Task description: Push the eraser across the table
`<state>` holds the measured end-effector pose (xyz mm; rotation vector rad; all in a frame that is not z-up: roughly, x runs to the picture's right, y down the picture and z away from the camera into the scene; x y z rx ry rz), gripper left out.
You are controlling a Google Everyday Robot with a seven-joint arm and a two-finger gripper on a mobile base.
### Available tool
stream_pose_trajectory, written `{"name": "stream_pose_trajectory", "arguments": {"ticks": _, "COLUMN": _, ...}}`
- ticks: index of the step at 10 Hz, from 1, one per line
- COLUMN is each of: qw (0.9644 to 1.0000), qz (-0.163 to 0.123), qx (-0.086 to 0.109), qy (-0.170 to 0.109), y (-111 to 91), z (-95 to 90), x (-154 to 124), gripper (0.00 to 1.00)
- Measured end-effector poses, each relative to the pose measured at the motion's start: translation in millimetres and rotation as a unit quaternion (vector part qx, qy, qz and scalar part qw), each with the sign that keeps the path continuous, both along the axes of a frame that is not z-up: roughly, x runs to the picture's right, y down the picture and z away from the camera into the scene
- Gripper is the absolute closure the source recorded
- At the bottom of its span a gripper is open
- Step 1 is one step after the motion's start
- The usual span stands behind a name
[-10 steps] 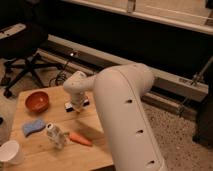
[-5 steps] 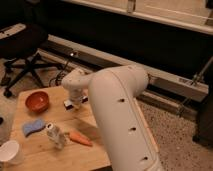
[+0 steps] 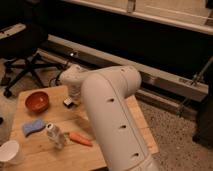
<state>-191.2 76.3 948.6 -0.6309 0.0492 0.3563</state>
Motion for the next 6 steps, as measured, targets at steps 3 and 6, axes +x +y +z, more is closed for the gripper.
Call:
{"name": "stream_pose_trajectory", "arguments": {"ticks": 3, "qw": 1.0, "qz": -0.005, "qx": 0.005, "qy": -0.006, "y": -10, "z": 5.6, "x": -15, "gripper": 1.0}}
{"name": "stream_pose_trajectory", "arguments": {"ticks": 6, "qw": 0.9997, "qz": -0.014, "qx": 0.013, "qy": -0.018, "y": -25, "z": 10.3, "x": -36, "gripper": 1.0}}
